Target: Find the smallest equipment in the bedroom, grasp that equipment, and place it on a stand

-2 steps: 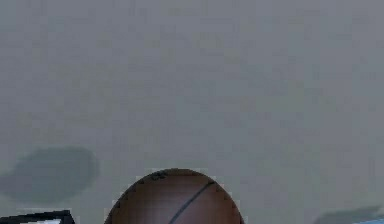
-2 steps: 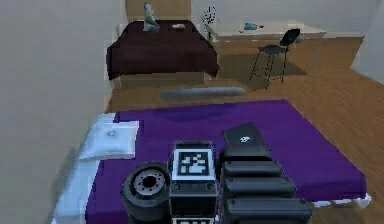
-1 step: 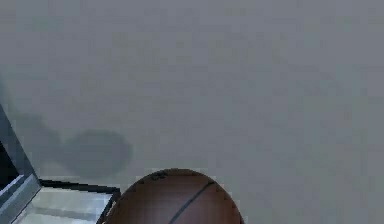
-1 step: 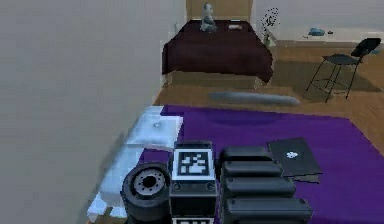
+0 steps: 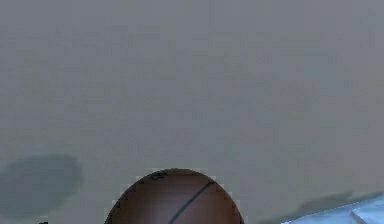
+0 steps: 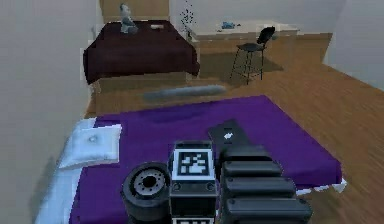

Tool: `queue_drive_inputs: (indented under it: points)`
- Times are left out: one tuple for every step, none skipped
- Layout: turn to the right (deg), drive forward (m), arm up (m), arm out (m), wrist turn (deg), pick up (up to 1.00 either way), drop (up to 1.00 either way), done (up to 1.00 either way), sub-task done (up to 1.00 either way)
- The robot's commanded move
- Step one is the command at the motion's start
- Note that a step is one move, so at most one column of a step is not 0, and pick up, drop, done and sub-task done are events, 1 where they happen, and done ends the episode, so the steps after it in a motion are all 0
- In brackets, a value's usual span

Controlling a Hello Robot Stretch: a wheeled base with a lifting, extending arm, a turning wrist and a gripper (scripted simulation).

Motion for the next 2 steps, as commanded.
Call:
queue_drive_inputs:
  points:
    - [-45.0, 0.0, 0.0, 0.0, 0.0, 0.0, 0.0, 0.0, 0.0]
    - [-45.0, 0.0, 0.0, 0.0, 0.0, 0.0, 0.0, 0.0, 0.0]
